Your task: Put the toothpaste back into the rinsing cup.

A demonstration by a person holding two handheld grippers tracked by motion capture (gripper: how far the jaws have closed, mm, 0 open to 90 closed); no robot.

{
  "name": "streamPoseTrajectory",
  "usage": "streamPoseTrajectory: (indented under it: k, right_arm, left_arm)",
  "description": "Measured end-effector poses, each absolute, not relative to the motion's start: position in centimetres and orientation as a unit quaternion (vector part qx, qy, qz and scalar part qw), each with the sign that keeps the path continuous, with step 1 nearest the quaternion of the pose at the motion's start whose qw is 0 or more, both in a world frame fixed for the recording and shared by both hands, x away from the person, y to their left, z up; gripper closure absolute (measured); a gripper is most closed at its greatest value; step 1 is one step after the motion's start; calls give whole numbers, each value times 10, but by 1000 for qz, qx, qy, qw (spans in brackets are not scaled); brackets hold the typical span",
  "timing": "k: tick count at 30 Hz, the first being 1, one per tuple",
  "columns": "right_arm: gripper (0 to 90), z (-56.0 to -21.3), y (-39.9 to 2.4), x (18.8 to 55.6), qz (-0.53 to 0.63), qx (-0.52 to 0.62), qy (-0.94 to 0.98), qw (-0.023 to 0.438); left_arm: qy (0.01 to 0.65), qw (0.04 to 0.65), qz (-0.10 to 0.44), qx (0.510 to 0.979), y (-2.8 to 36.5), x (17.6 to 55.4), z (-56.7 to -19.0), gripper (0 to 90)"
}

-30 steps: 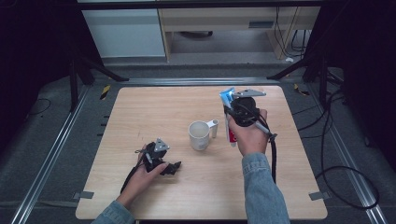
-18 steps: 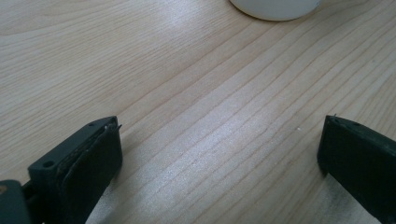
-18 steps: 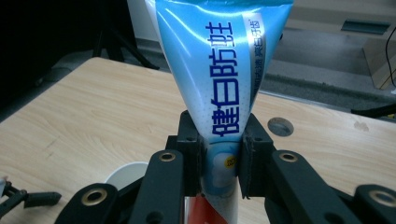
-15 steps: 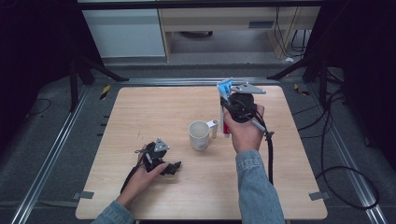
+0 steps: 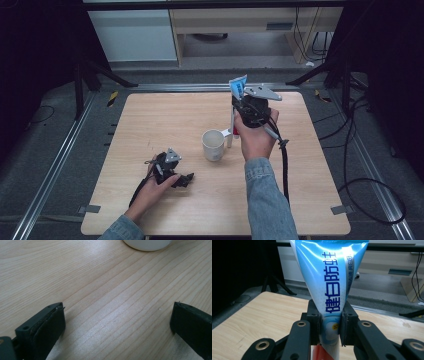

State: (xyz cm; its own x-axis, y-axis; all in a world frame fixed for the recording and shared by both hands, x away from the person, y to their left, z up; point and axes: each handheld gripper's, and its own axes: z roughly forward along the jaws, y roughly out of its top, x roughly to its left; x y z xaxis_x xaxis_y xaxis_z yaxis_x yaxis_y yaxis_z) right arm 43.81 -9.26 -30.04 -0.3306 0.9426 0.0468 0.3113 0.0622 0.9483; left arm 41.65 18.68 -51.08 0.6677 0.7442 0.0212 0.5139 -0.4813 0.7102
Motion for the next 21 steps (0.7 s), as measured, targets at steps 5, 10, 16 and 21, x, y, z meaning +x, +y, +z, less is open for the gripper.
streamPoseTrajectory:
  k: [5,10,16,21]
  right_arm:
    - [737,-298,-86,441,498,477,646,327]
    - [737,-296,-78,444,505,471,644,329]
    - [737,-294,-67,447,514,463,642,330]
    - [737,-297,-63,448,517,461,642,329]
  left_arm:
    - [372,347,167,845,187,417,-511,0]
    - [372,347,167,845,187,417,-511,0]
    - [371,346,167,845,187,417,-511,0]
    - [371,346,167,845,187,417,-511,0]
